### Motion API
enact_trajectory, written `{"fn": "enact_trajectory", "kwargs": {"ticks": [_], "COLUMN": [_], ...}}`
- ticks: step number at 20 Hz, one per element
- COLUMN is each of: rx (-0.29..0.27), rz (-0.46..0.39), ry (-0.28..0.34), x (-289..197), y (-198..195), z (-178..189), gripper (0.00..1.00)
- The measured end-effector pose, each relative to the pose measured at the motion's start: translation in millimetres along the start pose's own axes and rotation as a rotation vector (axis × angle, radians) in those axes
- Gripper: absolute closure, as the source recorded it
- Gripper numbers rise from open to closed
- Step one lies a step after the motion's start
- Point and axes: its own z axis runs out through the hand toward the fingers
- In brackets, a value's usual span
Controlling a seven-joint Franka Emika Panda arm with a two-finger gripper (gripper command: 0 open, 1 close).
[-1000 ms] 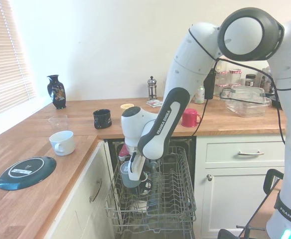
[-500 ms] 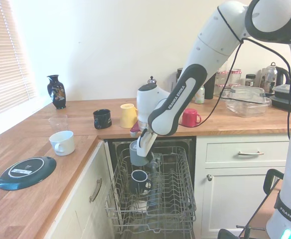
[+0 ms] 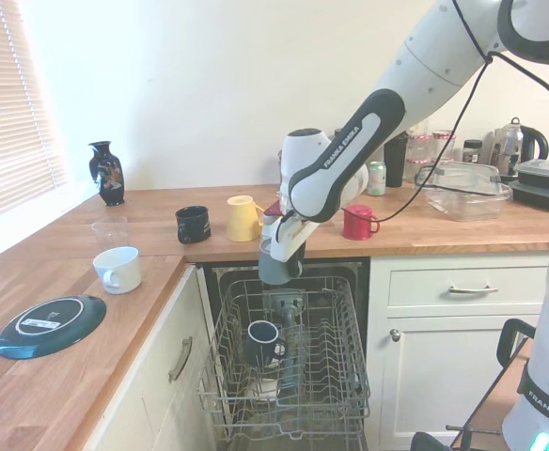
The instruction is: Unload a mug from dishwasher
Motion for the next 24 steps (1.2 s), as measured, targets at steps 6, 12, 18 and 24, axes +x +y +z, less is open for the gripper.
{"fn": "enact_trajectory", "kwargs": {"ticks": [6,12,18,24], "rx": [0.028,0.032,0.025,0.011], "rz": [0.075,0.153,0.206,0.237], "ry": [-0.017,-0.036,-0.056,-0.074], "x": [13,23,39,56], "y": [25,49,67,81], "z": [-21,-33,-41,-48], "gripper": [1.0,1.0,1.0,1.0]}}
